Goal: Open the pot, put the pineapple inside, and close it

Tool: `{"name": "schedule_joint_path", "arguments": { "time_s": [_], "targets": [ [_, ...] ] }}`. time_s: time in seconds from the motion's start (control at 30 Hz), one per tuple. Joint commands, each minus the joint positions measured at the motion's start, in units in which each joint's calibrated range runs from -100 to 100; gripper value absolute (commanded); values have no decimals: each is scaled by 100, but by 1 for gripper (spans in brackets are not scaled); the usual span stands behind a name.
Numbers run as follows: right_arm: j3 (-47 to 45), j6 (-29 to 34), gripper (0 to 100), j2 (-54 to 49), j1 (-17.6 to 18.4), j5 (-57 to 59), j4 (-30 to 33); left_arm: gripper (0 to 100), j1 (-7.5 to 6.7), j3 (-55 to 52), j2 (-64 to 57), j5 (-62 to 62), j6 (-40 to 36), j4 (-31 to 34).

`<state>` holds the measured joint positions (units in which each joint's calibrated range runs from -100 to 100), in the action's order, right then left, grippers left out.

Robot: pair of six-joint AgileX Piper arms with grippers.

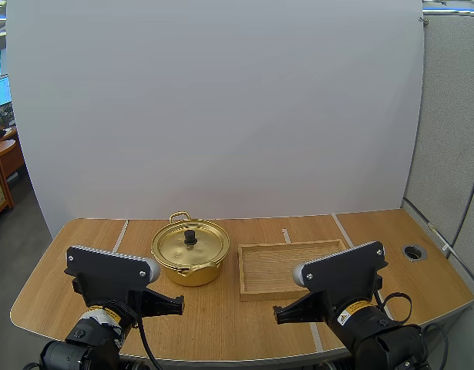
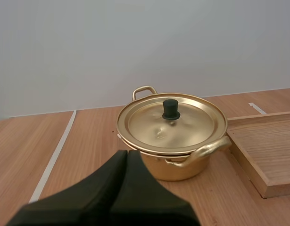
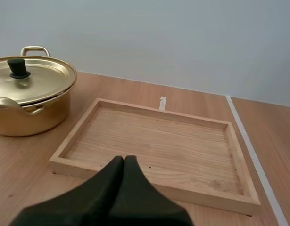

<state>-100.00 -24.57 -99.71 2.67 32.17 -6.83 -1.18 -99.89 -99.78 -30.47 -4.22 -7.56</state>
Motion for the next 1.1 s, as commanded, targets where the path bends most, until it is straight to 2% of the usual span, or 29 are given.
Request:
{"name": "schedule_joint_path", "arguments": {
  "time_s": [0.0,1.07],
  "targets": [
    [0,4,0,-29,-18,-20,-27,0,4,-11,-22,36,-74,8],
    [0,-7,0,-29,-18,-44,-28,0,4,-11,-22,115,-29,11]
  ]
}}
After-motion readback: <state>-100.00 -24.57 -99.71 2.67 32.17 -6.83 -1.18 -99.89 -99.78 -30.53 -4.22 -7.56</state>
